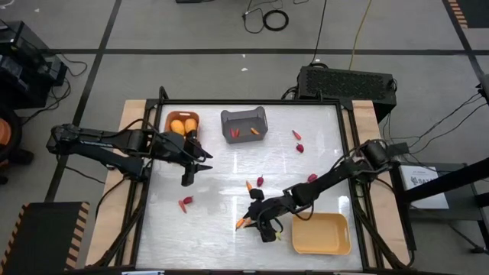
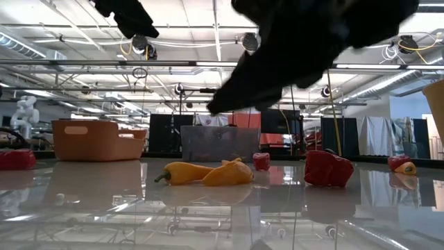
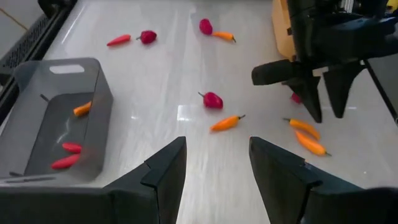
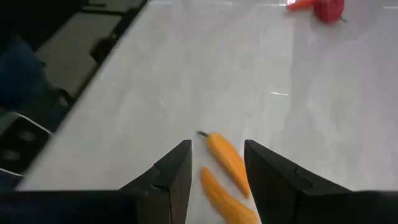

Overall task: Sort produce into baskets
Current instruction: Put the yellow chili pepper into the black bin

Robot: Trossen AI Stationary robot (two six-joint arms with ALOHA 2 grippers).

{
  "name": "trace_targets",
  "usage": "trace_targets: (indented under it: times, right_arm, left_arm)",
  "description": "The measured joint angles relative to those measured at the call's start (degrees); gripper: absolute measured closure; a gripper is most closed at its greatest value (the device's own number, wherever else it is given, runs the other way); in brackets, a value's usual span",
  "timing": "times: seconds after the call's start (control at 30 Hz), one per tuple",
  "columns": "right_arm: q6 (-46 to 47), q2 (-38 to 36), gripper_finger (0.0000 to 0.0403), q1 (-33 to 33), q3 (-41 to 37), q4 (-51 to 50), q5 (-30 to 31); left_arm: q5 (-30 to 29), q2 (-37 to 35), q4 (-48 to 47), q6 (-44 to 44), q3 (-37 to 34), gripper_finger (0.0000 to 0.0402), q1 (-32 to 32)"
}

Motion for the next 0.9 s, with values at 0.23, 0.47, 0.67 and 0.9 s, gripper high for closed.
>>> trace_targets:
  times: [0.23,0.47,0.67,0.9]
  right_arm:
    - [-3.3,3.4,0.0264,-1.1,0.0,-0.3,-1.1]
    - [-6.4,4.2,0.0264,-1.1,0.0,-3.2,-1.2]
    - [-7.5,4.1,0.0265,-1.1,0.2,-9.2,-1.0]
    - [-7.6,4.1,0.0305,-1.2,0.2,-9.6,-1.0]
  left_arm:
    - [0.0,0.0,-0.5,0.0,0.0,0.0219,0.0]
    - [0.0,0.0,-0.6,-0.6,0.0,0.0219,0.0]
    - [-0.1,0.0,-0.5,-0.6,0.0,0.0219,0.0]
    - [-0.3,0.0,-0.4,-1.5,0.0,0.0219,0.0]
